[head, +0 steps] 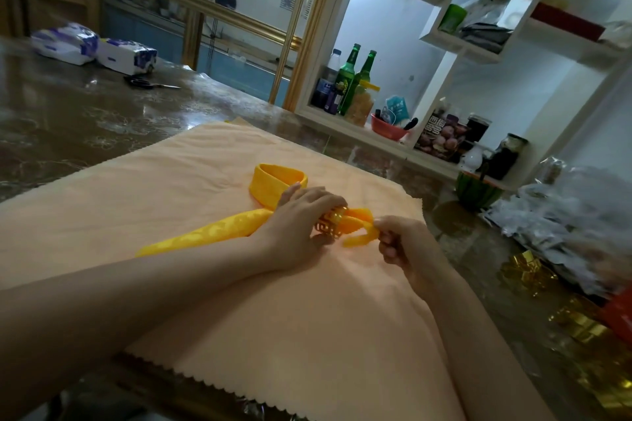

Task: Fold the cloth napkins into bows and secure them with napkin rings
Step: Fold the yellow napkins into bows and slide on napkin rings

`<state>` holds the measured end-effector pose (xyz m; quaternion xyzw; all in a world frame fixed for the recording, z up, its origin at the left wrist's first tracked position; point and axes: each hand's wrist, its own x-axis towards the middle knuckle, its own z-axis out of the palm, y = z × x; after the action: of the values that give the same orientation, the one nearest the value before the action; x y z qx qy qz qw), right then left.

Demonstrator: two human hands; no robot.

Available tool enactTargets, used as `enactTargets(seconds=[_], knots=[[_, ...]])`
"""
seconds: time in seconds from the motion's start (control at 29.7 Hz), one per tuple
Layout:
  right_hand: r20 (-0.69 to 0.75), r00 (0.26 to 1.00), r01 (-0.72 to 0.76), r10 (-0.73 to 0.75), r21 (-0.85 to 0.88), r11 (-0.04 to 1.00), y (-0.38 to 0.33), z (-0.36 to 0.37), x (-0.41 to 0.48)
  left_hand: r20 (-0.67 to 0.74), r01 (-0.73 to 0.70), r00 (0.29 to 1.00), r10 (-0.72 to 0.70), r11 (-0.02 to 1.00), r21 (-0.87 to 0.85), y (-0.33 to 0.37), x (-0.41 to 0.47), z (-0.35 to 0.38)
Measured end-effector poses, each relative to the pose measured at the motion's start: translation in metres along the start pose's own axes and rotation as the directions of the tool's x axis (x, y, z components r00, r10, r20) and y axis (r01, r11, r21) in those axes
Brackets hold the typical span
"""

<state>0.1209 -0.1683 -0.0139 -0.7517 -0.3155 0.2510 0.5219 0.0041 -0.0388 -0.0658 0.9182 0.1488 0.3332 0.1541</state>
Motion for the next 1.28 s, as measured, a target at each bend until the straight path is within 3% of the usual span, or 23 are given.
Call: enactTargets(seconds=[0.07, 0.17, 0.27, 0.34, 0.44, 0.54, 0.57, 0.61, 0.67, 0.74, 0.81, 0.88, 1.04, 1.18, 1.28], knots=[[-0.008, 0.999, -0.032, 0.032, -0.027, 0.999, -0.002, -0.003, 0.001, -0.05, 0.099, 0.994, -0.1, 0.995, -0.02, -0.01, 0.0, -0.004], [0.043, 0.997, -0.044, 0.061, -0.319, 0.947, -0.001, -0.008, 0.002, -0.048, 0.179, 0.983, -0.179, 0.984, 0.003, -0.013, -0.002, -0.009], [0.076, 0.989, -0.049, 0.127, -0.645, 0.762, 0.001, -0.007, 0.002, -0.008, 0.125, 0.992, -0.125, 0.986, 0.107, -0.008, -0.005, -0.007], [0.075, 0.986, -0.041, 0.151, -0.762, 0.647, 0.005, -0.005, 0.001, -0.013, 0.114, 0.993, -0.114, 0.978, 0.175, -0.006, -0.006, -0.005], [0.051, 0.991, 0.111, -0.121, -0.816, 0.567, 0.01, 0.001, -0.001, -0.01, 0.147, 0.989, -0.148, 0.965, 0.218, -0.006, -0.006, -0.005], [-0.038, 0.871, 0.297, -0.491, -0.755, 0.585, 0.005, 0.011, 0.0, 0.021, 0.17, 0.984, -0.179, 0.959, 0.226, -0.002, -0.008, -0.006], [-0.042, 0.854, 0.335, -0.519, -0.718, 0.61, -0.002, 0.018, 0.003, 0.023, 0.167, 0.984, -0.176, 0.959, 0.229, -0.002, -0.007, -0.008], [0.017, 0.873, 0.357, -0.488, -0.702, 0.616, -0.005, 0.021, 0.006, 0.028, 0.169, 0.983, -0.179, 0.962, 0.215, 0.0, -0.009, -0.004], [0.197, 0.938, 0.338, -0.285, -0.693, 0.636, -0.012, 0.031, 0.017, 0.035, 0.163, 0.984, -0.173, 0.966, 0.199, -0.003, -0.008, -0.006], [0.285, 0.947, 0.304, -0.149, -0.643, 0.703, -0.016, 0.036, 0.026, 0.05, 0.168, 0.982, -0.18, 0.968, 0.185, -0.004, -0.008, -0.008], [0.241, 0.954, 0.276, -0.18, -0.466, 0.841, -0.015, 0.039, 0.032, 0.039, 0.189, 0.979, -0.199, 0.964, 0.186, -0.003, -0.007, -0.01], [0.161, 0.953, 0.3, -0.258, -0.344, 0.89, -0.011, 0.045, 0.035, 0.051, 0.25, 0.964, -0.261, 0.956, 0.153, -0.001, -0.004, -0.012], [0.18, 0.917, 0.396, -0.357, -0.514, 0.76, 0.009, 0.061, 0.036, 0.352, 0.402, 0.852, -0.388, 0.915, 0.035, -0.005, 0.025, -0.047], [0.051, 0.911, 0.354, -0.409, -0.603, 0.714, 0.015, 0.067, 0.035, 0.067, 0.419, 0.908, -0.414, 0.89, -0.177, -0.009, 0.06, -0.08], [0.019, 0.915, 0.333, -0.403, -0.6, 0.727, 0.018, 0.071, 0.031, 0.075, 0.404, 0.911, -0.406, 0.914, 0.041, -0.012, 0.074, -0.061]])
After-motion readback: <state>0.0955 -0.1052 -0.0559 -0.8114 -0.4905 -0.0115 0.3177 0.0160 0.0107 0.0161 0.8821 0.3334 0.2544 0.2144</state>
